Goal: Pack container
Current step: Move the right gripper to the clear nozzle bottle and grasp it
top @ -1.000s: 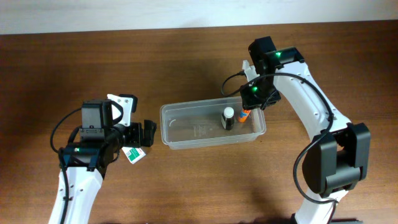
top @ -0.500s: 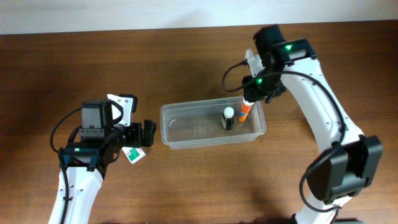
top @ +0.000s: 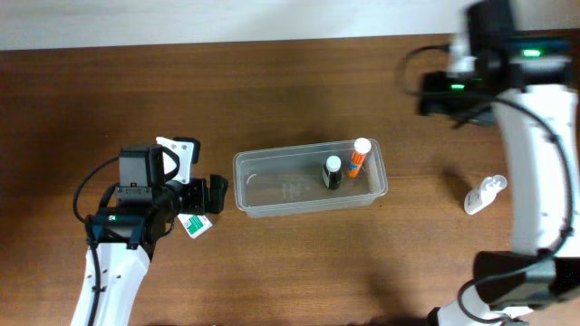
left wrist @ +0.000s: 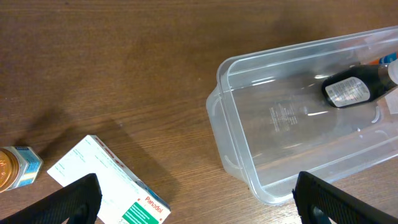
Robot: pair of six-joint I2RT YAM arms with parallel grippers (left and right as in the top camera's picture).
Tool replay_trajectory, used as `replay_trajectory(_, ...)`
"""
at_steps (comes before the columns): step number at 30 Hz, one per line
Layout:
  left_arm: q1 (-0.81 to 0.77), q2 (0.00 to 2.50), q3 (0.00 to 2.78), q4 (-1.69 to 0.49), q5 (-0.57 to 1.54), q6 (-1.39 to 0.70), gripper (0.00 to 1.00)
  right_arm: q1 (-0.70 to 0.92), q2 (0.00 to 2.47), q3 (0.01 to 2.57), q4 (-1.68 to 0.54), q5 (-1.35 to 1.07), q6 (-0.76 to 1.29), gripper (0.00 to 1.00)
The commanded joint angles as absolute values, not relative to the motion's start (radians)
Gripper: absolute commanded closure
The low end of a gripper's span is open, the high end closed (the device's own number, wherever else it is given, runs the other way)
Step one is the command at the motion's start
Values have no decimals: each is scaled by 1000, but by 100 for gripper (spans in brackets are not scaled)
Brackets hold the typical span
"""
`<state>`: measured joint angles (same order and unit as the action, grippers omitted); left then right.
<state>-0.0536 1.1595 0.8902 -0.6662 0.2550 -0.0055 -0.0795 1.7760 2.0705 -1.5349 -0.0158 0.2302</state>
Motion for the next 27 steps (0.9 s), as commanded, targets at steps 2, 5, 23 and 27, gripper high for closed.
replay_trajectory(2,-56,1157,913,-667,266,-7,0,-250,1723,2088,-1610,6,290,15)
replay_trajectory(5,-56,1156,913,-666,266,-7,0,-348,1720,2072,-1676,4,262,13)
replay_trajectory(23,-56,1157,913,-664,266,-7,0,-468,1386,1485,-1416,-41,188,2)
replay_trajectory(27,-56,1157,913,-664,266,-7,0,-467,1495,1460,-1367,-41,187,2)
